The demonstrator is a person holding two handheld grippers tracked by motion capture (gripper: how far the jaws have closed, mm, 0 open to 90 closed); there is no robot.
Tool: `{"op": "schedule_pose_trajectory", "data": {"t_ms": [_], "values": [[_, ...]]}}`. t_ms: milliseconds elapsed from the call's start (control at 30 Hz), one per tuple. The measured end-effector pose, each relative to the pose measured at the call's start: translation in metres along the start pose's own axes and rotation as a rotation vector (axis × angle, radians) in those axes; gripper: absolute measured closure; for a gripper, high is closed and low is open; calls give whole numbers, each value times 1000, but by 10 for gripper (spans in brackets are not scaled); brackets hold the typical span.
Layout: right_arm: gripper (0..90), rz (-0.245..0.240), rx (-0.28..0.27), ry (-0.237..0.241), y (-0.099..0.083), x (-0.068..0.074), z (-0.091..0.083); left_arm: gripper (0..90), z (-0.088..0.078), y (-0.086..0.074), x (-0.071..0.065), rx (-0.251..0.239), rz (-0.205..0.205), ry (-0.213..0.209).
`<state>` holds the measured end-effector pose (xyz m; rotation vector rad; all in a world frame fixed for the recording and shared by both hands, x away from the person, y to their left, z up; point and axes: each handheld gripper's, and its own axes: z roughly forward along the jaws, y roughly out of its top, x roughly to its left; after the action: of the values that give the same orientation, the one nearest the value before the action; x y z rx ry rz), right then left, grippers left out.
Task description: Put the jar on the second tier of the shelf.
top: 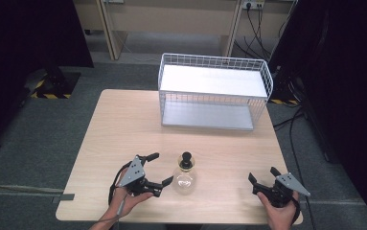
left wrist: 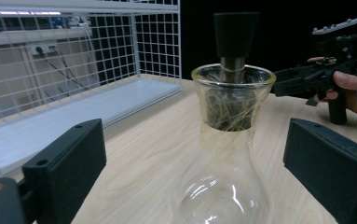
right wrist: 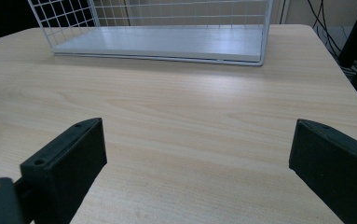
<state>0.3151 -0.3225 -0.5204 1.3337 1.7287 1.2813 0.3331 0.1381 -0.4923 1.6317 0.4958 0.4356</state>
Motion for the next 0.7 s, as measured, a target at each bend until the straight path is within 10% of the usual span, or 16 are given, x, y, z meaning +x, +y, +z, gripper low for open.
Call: {"op": "schedule_pose_trajectory", "data": {"t_ms": [700], "values": [[42, 1, 1, -2, 0, 0, 0, 264, 41, -2, -11, 12, 5, -70]]}}
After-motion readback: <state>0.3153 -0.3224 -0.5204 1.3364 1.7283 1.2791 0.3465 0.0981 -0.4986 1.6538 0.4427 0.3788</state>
